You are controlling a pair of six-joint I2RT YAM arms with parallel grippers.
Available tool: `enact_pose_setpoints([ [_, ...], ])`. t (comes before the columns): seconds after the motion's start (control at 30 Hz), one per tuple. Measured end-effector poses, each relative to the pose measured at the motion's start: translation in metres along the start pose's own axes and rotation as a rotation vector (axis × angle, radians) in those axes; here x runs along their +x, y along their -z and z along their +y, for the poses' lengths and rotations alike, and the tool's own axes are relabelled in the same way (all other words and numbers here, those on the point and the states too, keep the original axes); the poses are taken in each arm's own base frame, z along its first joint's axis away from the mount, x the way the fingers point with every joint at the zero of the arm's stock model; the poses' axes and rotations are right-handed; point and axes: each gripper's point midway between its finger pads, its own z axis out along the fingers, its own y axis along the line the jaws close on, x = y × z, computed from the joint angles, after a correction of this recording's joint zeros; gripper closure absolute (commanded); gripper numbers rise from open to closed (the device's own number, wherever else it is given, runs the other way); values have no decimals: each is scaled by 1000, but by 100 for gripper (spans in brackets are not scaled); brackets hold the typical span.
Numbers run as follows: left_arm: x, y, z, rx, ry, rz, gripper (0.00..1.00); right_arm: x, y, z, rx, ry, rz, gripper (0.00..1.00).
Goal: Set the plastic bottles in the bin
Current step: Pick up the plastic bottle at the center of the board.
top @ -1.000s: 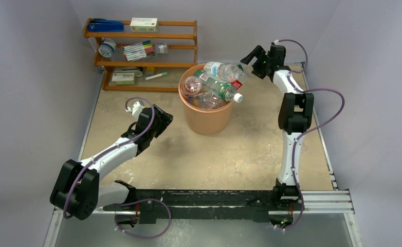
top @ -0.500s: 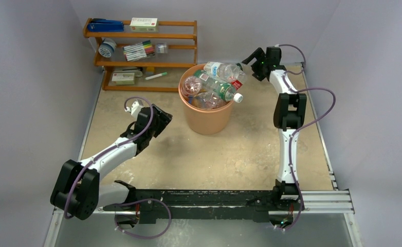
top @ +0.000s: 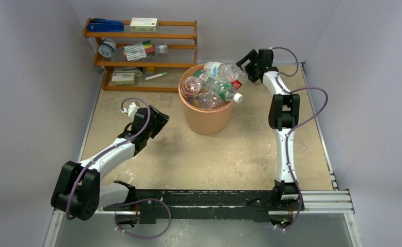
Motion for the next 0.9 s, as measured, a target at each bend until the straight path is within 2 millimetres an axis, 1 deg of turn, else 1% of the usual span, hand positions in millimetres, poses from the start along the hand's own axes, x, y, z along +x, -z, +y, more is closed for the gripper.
enact_pose_setpoints([
  [0.2,-3,1,-1,7,7,0,34,6,-5,4,-16,0,1,17],
  [0.4,-4,3,2,9,11,0,34,11,-10,1,-40,8,-6,39],
  [0.53,-3,2,5,2,12,4,34,14,-8,-1,-62,11,-13,47],
  [0.6,-3,2,5,3,13,2,34,18,-2,-2,-69,19,-3,50],
  [0.7,-3,3,5,2,11,2,34,20,8,-5,-62,40,2,52],
  [0.83,-4,1,6,-7,-4,2,34,19,32,-17,-25,80,13,53],
  [0.9,-5,-2,5,-17,-17,1,34,10,47,-22,-5,106,5,53],
])
